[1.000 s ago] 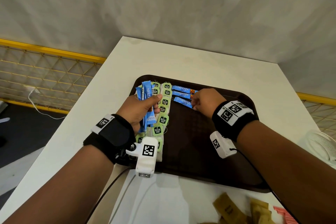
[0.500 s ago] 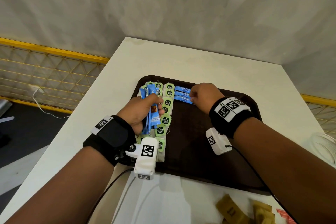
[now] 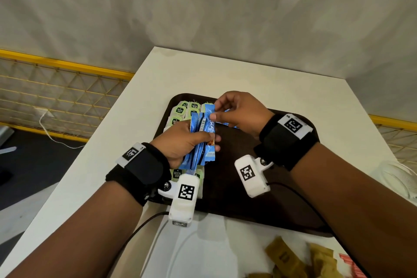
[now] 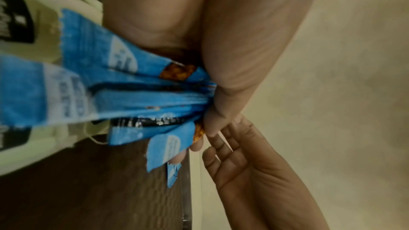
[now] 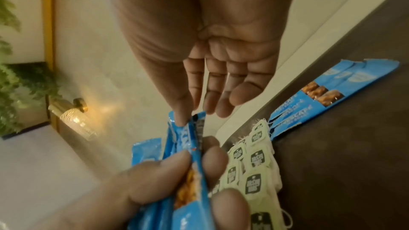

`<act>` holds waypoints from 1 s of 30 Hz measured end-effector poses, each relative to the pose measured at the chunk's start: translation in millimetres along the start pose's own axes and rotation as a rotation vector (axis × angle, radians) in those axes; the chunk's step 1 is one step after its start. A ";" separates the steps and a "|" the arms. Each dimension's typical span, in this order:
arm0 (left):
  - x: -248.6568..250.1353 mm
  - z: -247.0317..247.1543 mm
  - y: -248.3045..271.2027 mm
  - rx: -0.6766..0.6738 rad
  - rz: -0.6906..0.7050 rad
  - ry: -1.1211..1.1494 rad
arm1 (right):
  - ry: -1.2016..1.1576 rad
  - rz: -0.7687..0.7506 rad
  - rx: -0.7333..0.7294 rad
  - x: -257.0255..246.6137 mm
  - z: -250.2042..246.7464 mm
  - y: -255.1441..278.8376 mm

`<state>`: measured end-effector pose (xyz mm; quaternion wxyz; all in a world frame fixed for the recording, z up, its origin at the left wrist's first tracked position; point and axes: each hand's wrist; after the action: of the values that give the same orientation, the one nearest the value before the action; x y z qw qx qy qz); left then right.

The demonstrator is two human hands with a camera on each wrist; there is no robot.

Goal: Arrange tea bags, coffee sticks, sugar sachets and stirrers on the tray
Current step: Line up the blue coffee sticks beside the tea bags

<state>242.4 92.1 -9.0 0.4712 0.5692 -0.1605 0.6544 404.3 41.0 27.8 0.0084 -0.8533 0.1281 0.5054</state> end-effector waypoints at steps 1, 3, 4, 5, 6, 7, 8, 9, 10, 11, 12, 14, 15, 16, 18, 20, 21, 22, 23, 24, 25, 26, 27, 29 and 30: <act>-0.9 -0.1 0.8 0.002 0.013 -0.026 | -0.031 -0.001 0.009 0.0 -0.6 1.6; -2.9 0.0 2.1 0.005 0.026 -0.097 | -0.116 -0.001 0.047 -0.1 -2.4 3.5; -3.9 0.3 2.4 0.005 0.022 -0.122 | -0.174 0.008 0.066 -0.5 -3.5 3.6; -4.8 0.7 2.6 0.002 0.016 -0.133 | -0.231 0.022 0.078 -1.0 -4.8 3.5; -5.2 1.3 2.7 -0.001 0.015 -0.133 | -0.283 0.038 0.084 -1.7 -6.0 3.4; -5.4 2.0 2.5 -0.002 0.022 -0.129 | -0.328 0.050 0.087 -2.2 -6.9 3.3; -4.8 3.2 2.5 0.002 0.034 -0.128 | -0.362 0.056 0.089 -2.4 -7.8 3.4; -3.9 3.9 2.2 0.016 0.052 -0.130 | -0.376 0.056 0.090 -2.0 -8.4 3.5; -2.5 4.5 2.0 0.041 0.073 -0.133 | -0.371 0.052 0.089 -1.5 -9.0 4.0; -0.9 4.4 1.5 0.078 0.096 -0.133 | -0.353 0.045 0.085 -1.1 -9.5 4.8; 0.9 3.4 0.9 0.121 0.119 -0.130 | -0.326 0.038 0.075 -0.6 -9.8 5.8; 4.8 0.6 -0.8 0.203 0.163 -0.114 | -0.250 0.016 0.050 0.6 -10.0 7.9; 6.8 -0.2 -1.1 0.234 0.183 -0.102 | -0.203 0.006 0.033 1.2 -9.9 8.8; 8.7 -0.4 -1.3 0.253 0.202 -0.095 | -0.158 -0.001 0.010 1.6 -9.4 9.6; 11.1 0.4 -1.7 0.265 0.220 -0.107 | -0.101 -0.008 -0.041 0.6 -6.7 12.1; 11.2 2.4 -2.1 0.271 0.235 -0.139 | -0.098 -0.014 -0.054 -0.6 -3.3 14.0; 10.7 3.3 -2.6 0.285 0.247 -0.148 | -0.100 -0.016 -0.042 -1.0 -2.2 14.8; 10.3 3.7 -3.3 0.310 0.260 -0.150 | -0.086 -0.020 -0.024 -0.9 -1.0 15.4; 9.8 3.3 -4.3 0.345 0.273 -0.145 | -0.043 -0.024 -0.004 -1.4 -0.2 16.0; 9.7 2.5 -5.0 0.384 0.283 -0.131 | 0.031 -0.026 0.011 -2.1 1.0 17.1; 9.8 1.5 -5.6 0.421 0.287 -0.106 | 0.127 -0.025 0.016 -3.2 2.3 18.8; 10.0 0.0 -6.5 0.452 0.289 -0.074 | 0.228 -0.025 0.017 -4.5 3.9 21.0; 10.0 -1.9 -7.6 0.479 0.292 -0.045 | 0.326 -0.027 0.020 -5.8 5.5 23.6; 10.5 -5.0 -9.3 0.516 0.293 -0.012 | 0.496 -0.047 0.043 -6.9 8.2 28.7; 10.7 -5.8 -9.9 0.523 0.293 -0.002 | 0.555 -0.063 0.061 -6.6 8.8 30.6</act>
<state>247.8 106.1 -4.4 0.2091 0.6426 -0.0675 0.7340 386.8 14.1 32.7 0.0144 -0.9620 0.1143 0.2477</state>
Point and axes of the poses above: each hand's wrist, its own y-axis away from the middle knuckle, its own z-axis out of the palm, x = y × z, and after that the axes turned 4 degrees about -x, right-handed
